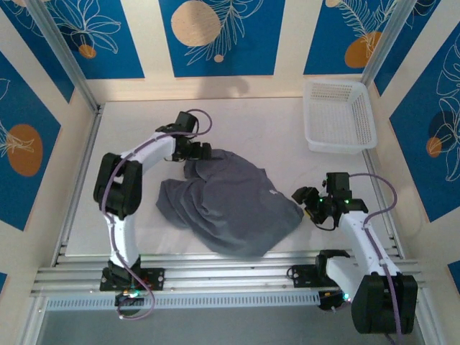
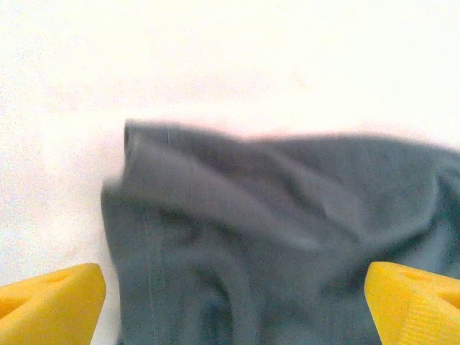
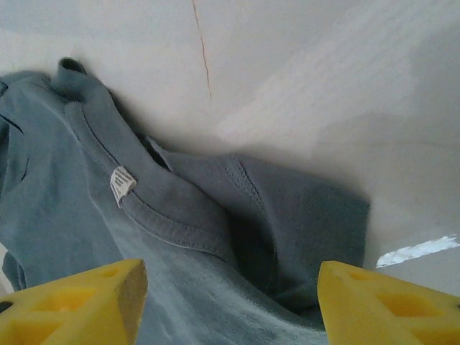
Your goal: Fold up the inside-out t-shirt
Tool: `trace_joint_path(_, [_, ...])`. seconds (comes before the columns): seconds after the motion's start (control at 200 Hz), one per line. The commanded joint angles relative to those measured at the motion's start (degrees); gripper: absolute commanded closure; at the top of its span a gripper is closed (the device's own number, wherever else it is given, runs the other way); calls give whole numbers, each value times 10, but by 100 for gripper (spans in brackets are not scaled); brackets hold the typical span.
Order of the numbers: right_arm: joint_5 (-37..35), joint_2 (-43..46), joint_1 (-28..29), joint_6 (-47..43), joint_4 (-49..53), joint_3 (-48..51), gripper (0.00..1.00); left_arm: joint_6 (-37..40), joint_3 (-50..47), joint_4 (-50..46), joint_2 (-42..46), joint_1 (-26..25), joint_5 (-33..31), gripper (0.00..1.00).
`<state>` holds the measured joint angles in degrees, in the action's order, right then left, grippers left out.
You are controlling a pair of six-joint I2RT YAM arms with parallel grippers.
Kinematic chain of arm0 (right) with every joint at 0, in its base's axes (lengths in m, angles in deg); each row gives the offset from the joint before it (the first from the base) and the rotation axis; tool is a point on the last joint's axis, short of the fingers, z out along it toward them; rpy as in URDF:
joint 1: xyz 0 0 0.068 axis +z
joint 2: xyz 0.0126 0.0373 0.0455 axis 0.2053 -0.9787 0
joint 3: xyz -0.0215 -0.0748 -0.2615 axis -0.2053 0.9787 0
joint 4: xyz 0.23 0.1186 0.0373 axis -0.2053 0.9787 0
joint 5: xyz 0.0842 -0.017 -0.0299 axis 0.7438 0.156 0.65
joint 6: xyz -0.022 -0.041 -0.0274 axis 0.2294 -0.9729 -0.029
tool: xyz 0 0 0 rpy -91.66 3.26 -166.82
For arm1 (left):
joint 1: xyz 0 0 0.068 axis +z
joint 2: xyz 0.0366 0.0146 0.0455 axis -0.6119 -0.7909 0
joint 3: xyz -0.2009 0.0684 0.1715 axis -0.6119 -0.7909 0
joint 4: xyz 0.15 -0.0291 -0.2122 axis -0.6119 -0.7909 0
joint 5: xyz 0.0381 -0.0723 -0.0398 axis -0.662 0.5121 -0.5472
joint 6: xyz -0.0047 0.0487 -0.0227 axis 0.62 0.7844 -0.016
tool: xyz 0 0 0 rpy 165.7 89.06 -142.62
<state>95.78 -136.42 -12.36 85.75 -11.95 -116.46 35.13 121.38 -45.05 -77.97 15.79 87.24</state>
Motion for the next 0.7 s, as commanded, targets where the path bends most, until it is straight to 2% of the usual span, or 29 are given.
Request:
trace_joint_path(0.0, [13, -24, 16, 20, -12, -9, 31, 3, 52, -9, -49, 0, -62, 13])
trace_joint_path(0.04, [9, -33, 21, 21, -12, -11, 31, 3, 63, -7, -62, 1, -61, 21])
trace_joint_path(0.08, [9, -42, 25, 23, -16, -11, 31, 1, 77, -14, -76, 3, -53, 35])
trace_joint_path(0.1, [9, -47, 27, 23, -20, -10, 31, 1, 85, -19, -83, 6, -44, 47])
trace_joint_path(0.15, [10, -58, 32, 21, -29, -10, 31, 1, 102, -30, -94, 11, -15, 86])
trace_joint_path(0.175, [11, -66, 36, 20, -34, -11, 31, 0, 106, -34, -95, 14, -2, 100])
trace_joint_path(0.315, [39, -132, 75, 1, -77, -30, 31, 0, 85, -32, -20, 26, 50, 100])
trace_joint_path(0.35, [36, -150, 88, -1, -82, -42, 35, 1, 76, -32, 10, 27, 52, 100])
trace_joint_path(0.39, [34, -171, 101, -6, -88, -55, 46, 1, 64, -31, 49, 29, 49, 100])
trace_joint_path(0.43, [38, -184, 117, -11, -100, -70, 68, 4, 52, -34, 87, 31, 45, 100])
trace_joint_path(0.435, [40, -187, 121, -13, -104, -74, 76, 5, 50, -34, 92, 31, 44, 100])
trace_joint_path(0.45, [43, -188, 125, -15, -108, -78, 82, 6, 45, -35, 106, 31, 40, 100])
trace_joint_path(0.47, [48, -190, 140, -21, -118, -89, 97, 8, 38, -38, 125, 32, 34, 100])
trace_joint_path(0.485, [49, -191, 146, -24, -121, -94, 100, 10, 33, -41, 139, 32, 28, 100])
trace_joint_path(0.61, [66, -191, 271, -84, -173, -162, 100, 11, -40, -46, 252, 34, -36, 100])
trace_joint_path(0.695, [89, -240, 364, -111, -195, -216, 100, 2, -114, -25, 311, 36, -73, 100])
